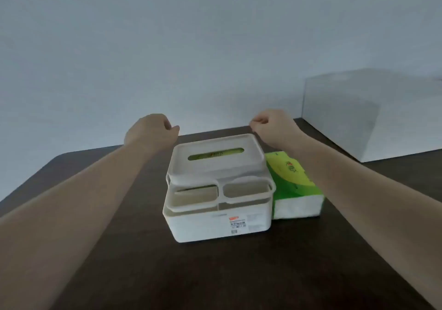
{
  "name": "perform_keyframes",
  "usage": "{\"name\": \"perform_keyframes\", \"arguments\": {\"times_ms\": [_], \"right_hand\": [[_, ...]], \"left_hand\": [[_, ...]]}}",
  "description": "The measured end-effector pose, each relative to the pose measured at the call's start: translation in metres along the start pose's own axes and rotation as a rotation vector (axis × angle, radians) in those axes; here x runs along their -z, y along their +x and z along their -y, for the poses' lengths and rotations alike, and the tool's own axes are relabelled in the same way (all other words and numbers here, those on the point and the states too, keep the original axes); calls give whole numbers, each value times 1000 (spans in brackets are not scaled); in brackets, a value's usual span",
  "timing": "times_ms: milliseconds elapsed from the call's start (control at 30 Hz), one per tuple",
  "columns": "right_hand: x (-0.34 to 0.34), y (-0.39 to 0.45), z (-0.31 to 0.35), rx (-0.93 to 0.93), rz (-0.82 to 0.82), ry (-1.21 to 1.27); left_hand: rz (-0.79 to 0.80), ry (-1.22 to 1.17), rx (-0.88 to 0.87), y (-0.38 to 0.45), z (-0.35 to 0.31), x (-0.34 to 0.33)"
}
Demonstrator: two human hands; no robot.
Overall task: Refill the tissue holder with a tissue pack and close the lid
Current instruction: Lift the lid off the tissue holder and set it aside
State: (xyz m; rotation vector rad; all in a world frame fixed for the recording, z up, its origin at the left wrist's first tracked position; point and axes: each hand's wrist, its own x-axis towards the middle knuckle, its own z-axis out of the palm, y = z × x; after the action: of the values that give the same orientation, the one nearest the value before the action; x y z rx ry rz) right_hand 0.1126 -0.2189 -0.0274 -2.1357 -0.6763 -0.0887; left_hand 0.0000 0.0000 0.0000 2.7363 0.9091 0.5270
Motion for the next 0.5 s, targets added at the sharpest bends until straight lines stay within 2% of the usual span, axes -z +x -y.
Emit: {"name": "perform_keyframes", "arguments": {"times_ms": [100, 233, 400, 500], "right_hand": [[3, -29, -1, -64, -52, -30], [6, -56, 13, -119, 30, -163], [2, -59, 22, -149, -17, -285], [-3, -62, 26, -220, 10, -336]], "left_hand": [[74, -54, 42, -29, 9, -2], [254, -79, 78, -60, 16, -1], [263, -148, 108, -67, 17, 2], [290, -151, 131, -68, 15, 0]]}}
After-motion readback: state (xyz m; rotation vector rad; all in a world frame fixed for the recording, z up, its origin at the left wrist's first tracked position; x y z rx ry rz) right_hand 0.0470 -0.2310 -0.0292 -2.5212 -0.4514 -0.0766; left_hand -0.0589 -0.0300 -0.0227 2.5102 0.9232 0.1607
